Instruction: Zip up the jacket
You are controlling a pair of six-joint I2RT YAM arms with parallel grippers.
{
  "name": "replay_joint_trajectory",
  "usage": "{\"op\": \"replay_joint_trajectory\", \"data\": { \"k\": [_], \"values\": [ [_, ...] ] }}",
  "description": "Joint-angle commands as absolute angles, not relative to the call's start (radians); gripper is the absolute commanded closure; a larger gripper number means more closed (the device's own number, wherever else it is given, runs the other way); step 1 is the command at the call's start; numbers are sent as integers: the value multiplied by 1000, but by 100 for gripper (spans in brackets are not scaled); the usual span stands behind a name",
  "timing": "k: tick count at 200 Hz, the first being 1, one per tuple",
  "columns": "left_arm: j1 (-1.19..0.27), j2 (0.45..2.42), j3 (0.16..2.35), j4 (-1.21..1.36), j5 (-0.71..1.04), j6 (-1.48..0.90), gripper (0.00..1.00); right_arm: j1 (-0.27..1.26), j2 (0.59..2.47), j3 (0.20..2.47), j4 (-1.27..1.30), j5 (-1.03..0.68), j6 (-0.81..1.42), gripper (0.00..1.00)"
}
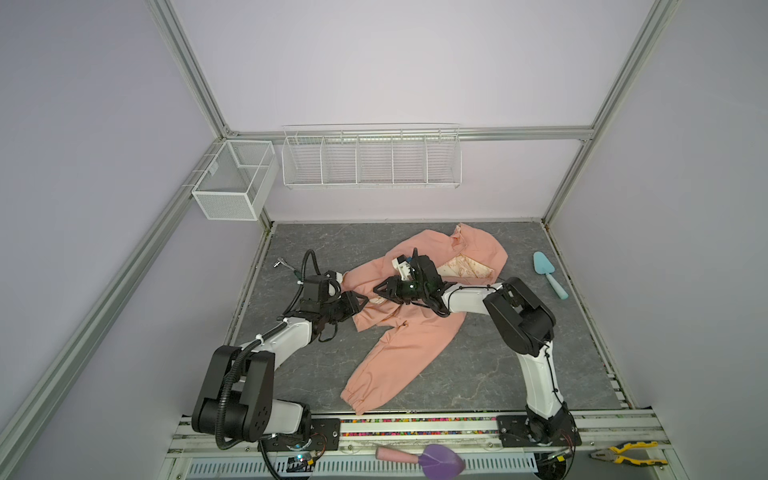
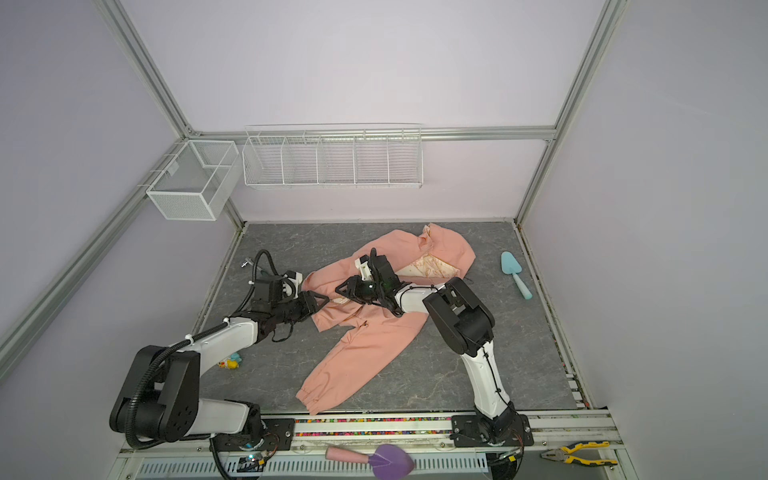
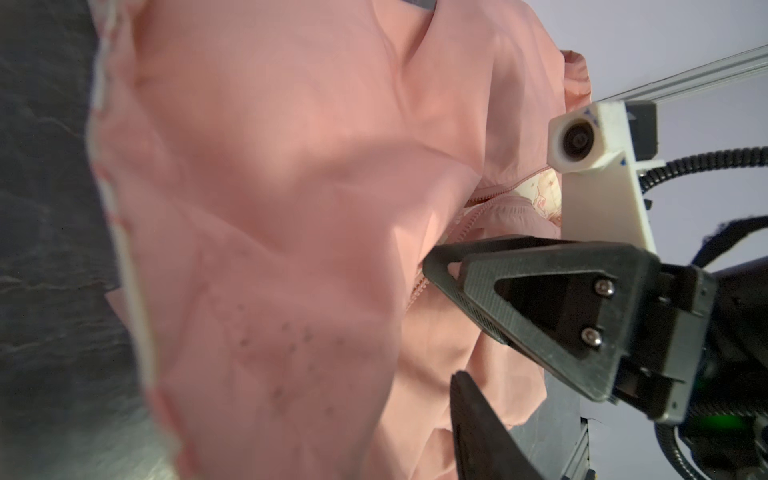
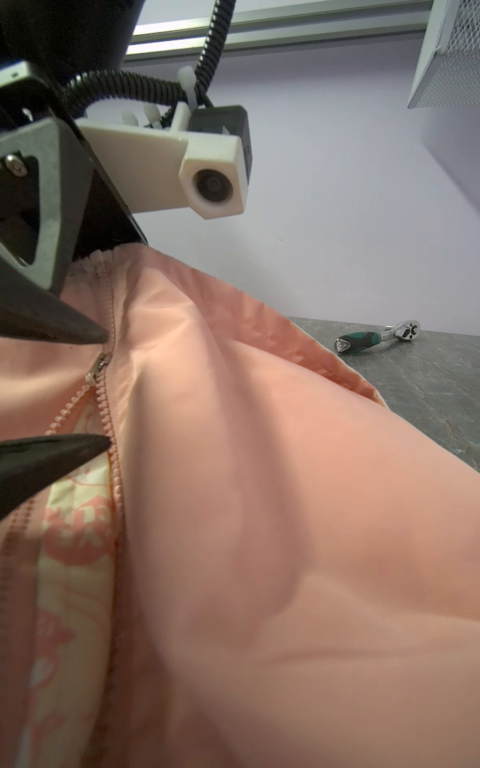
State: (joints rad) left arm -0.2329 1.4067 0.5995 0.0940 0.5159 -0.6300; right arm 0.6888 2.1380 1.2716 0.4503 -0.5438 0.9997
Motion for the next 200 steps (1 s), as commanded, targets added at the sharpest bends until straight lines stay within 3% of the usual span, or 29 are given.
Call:
{"op": "replay_joint_trajectory", "data": {
  "k": [1, 79, 162, 200],
  "values": [
    [-241, 1441, 578, 221, 494, -612, 54, 682, 2122, 1253, 488, -555, 1028, 61],
    [-279, 1587, 617, 322, 552, -608, 57, 679, 2135, 1241, 508, -560, 1040, 61],
    [-287, 1683, 639, 406, 584, -659, 94, 668, 2127, 1214, 538, -569, 1053, 60],
    [-287, 1631, 647, 430, 631, -660, 100, 643, 2055, 1167, 517, -587, 1040, 57]
  ]
}}
